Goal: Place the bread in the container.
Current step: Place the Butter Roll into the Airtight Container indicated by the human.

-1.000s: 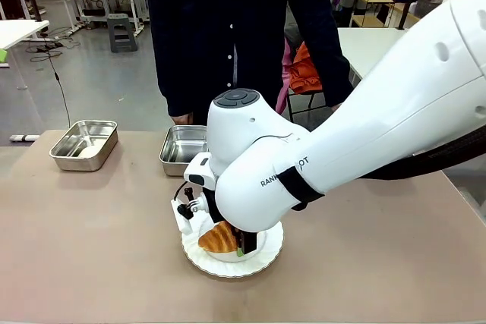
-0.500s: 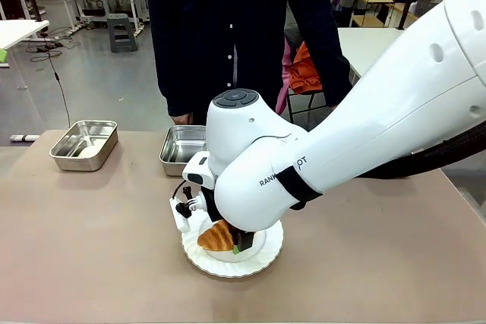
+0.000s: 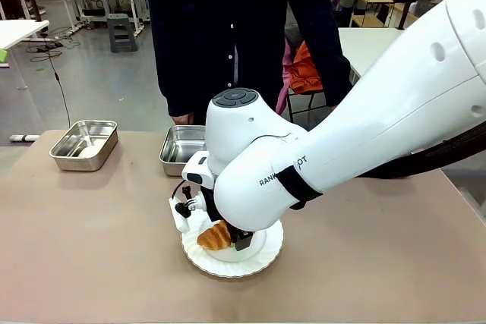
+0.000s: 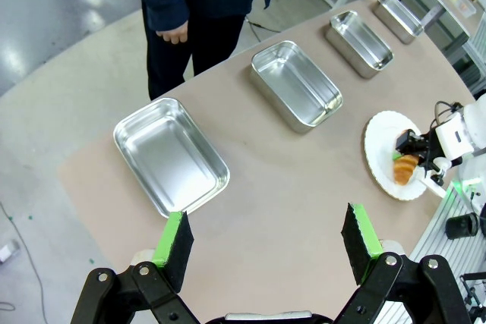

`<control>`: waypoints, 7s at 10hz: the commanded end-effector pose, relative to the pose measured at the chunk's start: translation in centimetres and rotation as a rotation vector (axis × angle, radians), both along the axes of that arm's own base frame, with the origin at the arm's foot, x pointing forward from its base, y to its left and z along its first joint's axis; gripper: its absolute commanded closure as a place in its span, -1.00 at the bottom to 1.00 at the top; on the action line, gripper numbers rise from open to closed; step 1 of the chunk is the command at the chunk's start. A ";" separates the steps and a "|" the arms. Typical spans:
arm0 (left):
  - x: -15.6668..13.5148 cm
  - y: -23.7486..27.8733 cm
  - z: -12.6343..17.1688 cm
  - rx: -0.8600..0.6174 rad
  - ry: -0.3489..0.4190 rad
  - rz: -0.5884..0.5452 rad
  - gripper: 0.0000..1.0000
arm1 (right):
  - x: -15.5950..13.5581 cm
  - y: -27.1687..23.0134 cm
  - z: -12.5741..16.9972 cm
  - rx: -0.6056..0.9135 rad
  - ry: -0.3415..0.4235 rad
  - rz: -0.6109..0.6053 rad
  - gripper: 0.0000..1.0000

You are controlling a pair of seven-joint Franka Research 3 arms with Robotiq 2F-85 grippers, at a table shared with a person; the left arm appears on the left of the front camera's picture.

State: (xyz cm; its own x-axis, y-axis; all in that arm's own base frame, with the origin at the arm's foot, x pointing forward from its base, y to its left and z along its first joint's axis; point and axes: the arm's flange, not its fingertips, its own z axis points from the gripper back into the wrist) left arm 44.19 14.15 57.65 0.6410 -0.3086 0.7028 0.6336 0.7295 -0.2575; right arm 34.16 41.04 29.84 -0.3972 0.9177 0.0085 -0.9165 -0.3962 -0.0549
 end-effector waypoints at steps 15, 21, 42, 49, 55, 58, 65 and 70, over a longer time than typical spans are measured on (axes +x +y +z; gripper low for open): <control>-0.1 0.1 0.0 -0.009 -0.009 -0.007 -1.00 | 17.6 -24.7 20.4 -0.154 -0.097 -1.585 0.17; -0.1 0.1 0.0 -0.009 -0.009 -0.007 -1.00 | 17.2 -25.8 19.7 -0.123 -0.129 -1.494 0.17; -0.1 0.1 0.0 -0.009 -0.009 -0.007 -1.00 | 26.4 -42.3 4.8 0.195 -0.089 -1.857 -0.95; -0.1 0.1 0.0 -0.009 -0.009 -0.007 -1.00 | 25.3 -42.8 7.6 0.247 -0.147 -1.871 -1.00; -0.1 0.1 0.0 -0.009 -0.009 -0.007 -1.00 | 26.2 -42.3 5.9 0.195 -0.103 -1.859 -1.00; -0.1 0.1 0.0 -0.009 -0.009 -0.007 -1.00 | 26.2 -42.3 5.9 0.195 -0.103 -1.859 -1.00; -0.1 0.1 0.0 -0.009 -0.009 -0.007 -1.00 | 13.6 -38.8 17.4 0.414 -0.200 -2.041 -1.00; -0.1 0.1 0.0 -0.009 -0.009 -0.007 -1.00 | 2.9 -34.6 16.6 0.492 -0.214 -1.951 -1.00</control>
State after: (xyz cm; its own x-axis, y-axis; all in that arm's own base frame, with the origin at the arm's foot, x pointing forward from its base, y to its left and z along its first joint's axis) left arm 44.12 14.23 57.70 0.6410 -0.3077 0.7031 0.6329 0.7302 -0.2574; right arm 38.03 5.54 47.10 0.9093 -0.0237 0.4154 0.0271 0.9996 -0.0023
